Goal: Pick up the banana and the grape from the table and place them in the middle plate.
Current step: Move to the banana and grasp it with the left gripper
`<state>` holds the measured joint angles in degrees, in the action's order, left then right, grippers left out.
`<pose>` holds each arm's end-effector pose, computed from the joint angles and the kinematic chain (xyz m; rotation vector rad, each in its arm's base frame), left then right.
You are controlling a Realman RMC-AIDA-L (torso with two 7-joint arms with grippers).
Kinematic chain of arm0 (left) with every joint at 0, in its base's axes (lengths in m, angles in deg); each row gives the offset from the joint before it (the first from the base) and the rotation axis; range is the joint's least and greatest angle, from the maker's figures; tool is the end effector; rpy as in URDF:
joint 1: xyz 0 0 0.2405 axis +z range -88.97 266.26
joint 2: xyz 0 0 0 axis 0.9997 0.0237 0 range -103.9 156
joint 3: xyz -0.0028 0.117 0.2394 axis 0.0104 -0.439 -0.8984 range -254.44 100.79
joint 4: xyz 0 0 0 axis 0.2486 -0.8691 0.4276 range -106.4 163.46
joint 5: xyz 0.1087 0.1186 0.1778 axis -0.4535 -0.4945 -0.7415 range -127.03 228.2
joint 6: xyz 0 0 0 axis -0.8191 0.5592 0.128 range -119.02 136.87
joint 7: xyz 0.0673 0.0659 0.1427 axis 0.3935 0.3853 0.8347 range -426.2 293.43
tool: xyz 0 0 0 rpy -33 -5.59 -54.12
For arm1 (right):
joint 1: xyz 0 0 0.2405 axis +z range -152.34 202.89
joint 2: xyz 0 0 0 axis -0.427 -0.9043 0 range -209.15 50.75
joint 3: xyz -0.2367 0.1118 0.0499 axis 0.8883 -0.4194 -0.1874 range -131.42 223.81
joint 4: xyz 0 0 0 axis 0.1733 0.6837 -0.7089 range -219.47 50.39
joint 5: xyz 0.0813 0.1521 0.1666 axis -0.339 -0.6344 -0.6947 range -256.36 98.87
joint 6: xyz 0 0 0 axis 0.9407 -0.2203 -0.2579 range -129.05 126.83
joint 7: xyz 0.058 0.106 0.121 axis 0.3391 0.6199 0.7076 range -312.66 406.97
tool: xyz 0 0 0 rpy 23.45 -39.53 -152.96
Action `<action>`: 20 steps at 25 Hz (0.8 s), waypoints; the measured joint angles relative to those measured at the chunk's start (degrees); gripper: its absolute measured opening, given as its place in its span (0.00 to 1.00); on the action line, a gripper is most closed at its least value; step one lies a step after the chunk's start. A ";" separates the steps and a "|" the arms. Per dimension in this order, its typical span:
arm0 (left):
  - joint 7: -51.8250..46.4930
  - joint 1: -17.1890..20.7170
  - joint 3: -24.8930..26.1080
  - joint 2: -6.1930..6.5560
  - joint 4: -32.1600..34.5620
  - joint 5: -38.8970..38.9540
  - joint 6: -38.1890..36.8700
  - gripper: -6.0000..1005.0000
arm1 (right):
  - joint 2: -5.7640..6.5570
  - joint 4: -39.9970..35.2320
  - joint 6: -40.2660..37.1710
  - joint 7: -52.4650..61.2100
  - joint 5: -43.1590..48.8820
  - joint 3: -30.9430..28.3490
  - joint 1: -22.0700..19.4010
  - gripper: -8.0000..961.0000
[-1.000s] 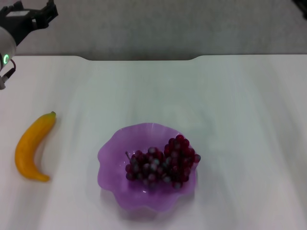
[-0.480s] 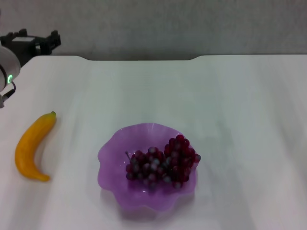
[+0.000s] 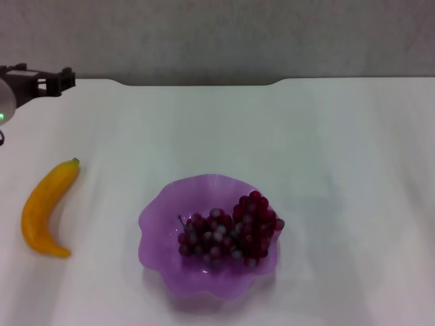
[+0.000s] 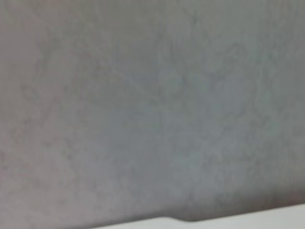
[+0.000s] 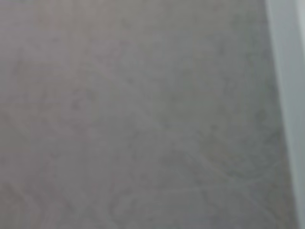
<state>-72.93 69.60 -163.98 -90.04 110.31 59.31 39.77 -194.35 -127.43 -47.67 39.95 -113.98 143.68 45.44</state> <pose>-0.2272 0.4702 0.0659 -1.6959 -0.8424 -0.2524 0.2904 0.4520 0.0722 -1.3123 0.4301 0.7468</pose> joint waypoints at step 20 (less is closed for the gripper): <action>3.63 1.97 0.64 -0.14 -1.25 -0.03 4.71 0.80 | 0.49 18.28 -5.14 9.96 -4.15 2.21 6.61 0.92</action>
<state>-69.30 71.57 -163.33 -90.18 109.06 59.28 44.48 -193.86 -109.16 -52.80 49.91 -118.13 145.89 52.04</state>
